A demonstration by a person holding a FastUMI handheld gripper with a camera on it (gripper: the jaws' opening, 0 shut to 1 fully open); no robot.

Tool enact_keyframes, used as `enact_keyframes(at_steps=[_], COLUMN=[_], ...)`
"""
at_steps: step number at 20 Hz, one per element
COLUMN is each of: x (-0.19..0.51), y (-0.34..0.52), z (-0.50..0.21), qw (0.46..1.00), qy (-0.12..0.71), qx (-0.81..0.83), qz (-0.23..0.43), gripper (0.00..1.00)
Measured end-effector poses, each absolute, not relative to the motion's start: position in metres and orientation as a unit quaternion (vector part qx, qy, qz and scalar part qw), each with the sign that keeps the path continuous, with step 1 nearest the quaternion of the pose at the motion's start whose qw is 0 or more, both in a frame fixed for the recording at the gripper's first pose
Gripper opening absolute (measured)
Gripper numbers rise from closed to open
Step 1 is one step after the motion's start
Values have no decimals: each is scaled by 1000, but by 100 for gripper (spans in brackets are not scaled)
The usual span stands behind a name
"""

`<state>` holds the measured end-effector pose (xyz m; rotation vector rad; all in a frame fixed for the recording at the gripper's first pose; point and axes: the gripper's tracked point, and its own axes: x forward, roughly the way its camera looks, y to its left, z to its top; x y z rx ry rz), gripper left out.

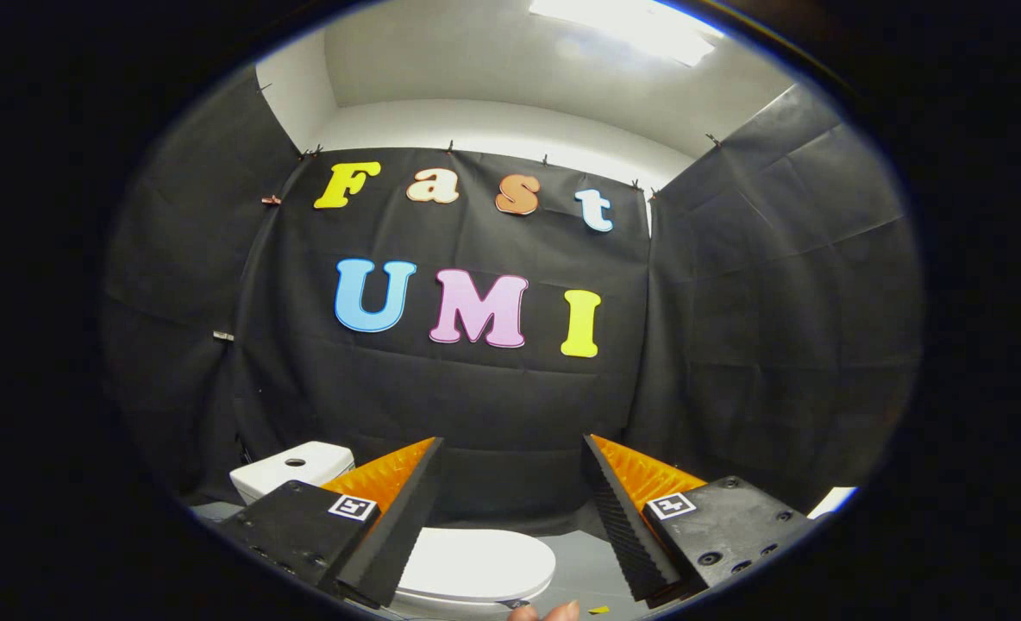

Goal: Open the toilet lid.

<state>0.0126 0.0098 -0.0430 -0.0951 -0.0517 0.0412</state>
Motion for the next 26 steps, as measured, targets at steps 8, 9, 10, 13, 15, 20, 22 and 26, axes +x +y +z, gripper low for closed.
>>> enact_keyframes(at_steps=[8,9,10,13,15,20,22,26], x=[27,29,32,36,37,45,48,53], y=[9,10,11,12,14,2,-5,-19], z=[-108,-119,-131,-169,-195,-261,-283,-335], qw=[997,997,996,995,995,990,986,961], qy=[-38,-35,-30,-8,10,74,99,174], qx=[-50,-53,-54,-48,-27,34,69,179], qz=[47,54,61,82,100,115,115,115], gripper=[98,98,98,98,98,98,99,98])
